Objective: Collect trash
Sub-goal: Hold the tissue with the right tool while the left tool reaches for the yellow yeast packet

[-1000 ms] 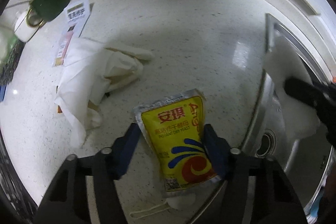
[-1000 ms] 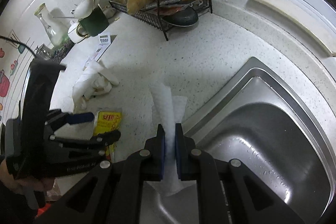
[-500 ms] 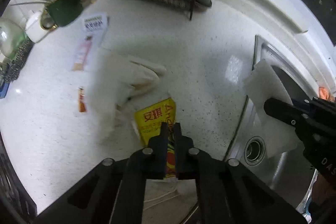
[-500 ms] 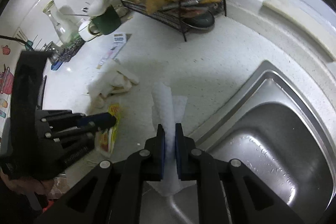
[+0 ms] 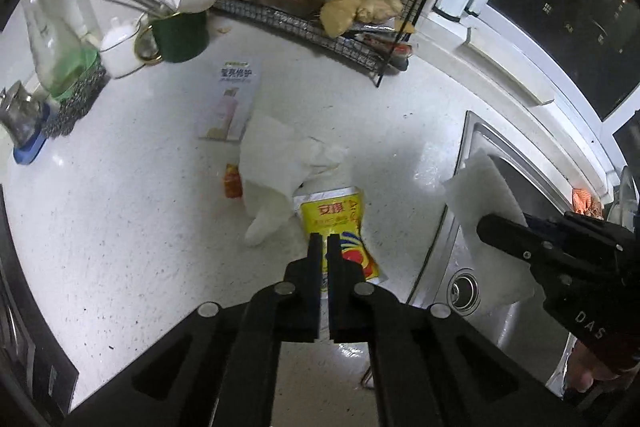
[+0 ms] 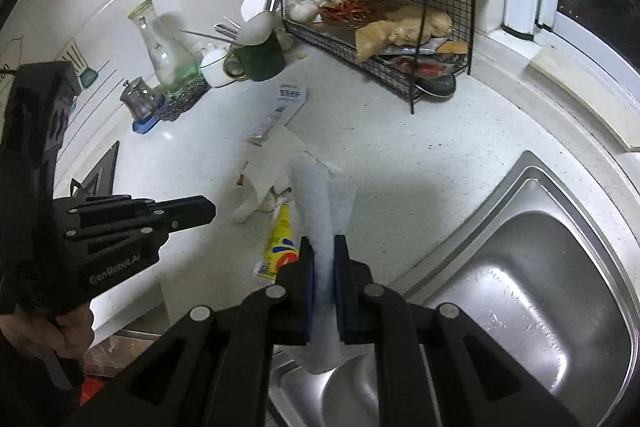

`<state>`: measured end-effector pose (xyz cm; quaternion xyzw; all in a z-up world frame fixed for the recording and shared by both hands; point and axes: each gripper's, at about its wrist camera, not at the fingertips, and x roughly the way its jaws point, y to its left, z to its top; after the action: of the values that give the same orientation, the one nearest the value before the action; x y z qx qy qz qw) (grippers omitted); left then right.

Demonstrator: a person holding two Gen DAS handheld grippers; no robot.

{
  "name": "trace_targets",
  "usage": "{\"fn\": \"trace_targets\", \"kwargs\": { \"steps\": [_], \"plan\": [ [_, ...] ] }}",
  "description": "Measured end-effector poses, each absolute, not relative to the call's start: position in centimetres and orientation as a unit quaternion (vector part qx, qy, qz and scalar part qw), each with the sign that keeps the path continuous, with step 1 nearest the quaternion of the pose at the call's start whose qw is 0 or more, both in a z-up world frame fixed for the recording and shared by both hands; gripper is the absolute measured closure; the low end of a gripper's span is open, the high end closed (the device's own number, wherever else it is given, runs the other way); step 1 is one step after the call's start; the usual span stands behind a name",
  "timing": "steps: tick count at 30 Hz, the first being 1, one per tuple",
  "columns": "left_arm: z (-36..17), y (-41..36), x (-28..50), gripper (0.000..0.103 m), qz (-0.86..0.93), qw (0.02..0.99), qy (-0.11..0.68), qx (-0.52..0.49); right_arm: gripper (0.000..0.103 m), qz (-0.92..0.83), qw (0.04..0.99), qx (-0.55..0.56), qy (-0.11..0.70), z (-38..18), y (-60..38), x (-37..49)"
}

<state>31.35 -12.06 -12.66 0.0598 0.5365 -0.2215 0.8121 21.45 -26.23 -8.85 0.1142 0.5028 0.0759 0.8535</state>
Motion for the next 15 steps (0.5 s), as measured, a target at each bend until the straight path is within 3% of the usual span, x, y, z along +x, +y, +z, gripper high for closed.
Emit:
{"fn": "trace_targets", "kwargs": {
  "steps": [1, 4, 6, 8, 11, 13, 15],
  "plan": [
    [-12.7, -11.9, 31.3, 0.098, -0.221, 0.811, 0.538, 0.057, 0.095, 0.076, 0.853, 0.114, 0.504, -8.9, -26.1, 21.4],
    [-13.2, -11.5, 31.6, 0.063, -0.215, 0.812, 0.540, 0.046, 0.095, 0.081, 0.853, 0.104, 0.505, -9.2, -25.6, 21.6],
    [-14.0, -11.7, 32.1, 0.057, -0.213, 0.809, 0.547, 0.039, 0.095, 0.080, 0.852, 0.100, 0.507, -9.5, -25.5, 21.8],
    [-14.8, -12.3, 32.5, 0.033, -0.208, 0.806, 0.552, 0.048, 0.095, 0.077, 0.851, 0.101, 0.510, -10.0, -25.8, 22.0],
    [-16.0, -13.4, 32.8, 0.030, -0.221, 0.796, 0.560, 0.059, 0.095, 0.070, 0.849, 0.103, 0.514, -10.5, -26.3, 22.0],
    [-17.0, -14.2, 33.0, 0.016, -0.222, 0.789, 0.569, 0.070, 0.095, 0.066, 0.847, 0.100, 0.518, -10.9, -26.7, 22.1],
    [-18.1, -15.2, 33.3, 0.016, -0.210, 0.786, 0.574, 0.094, 0.095, 0.063, 0.844, 0.103, 0.523, -11.4, -27.0, 22.3]
  ]
}}
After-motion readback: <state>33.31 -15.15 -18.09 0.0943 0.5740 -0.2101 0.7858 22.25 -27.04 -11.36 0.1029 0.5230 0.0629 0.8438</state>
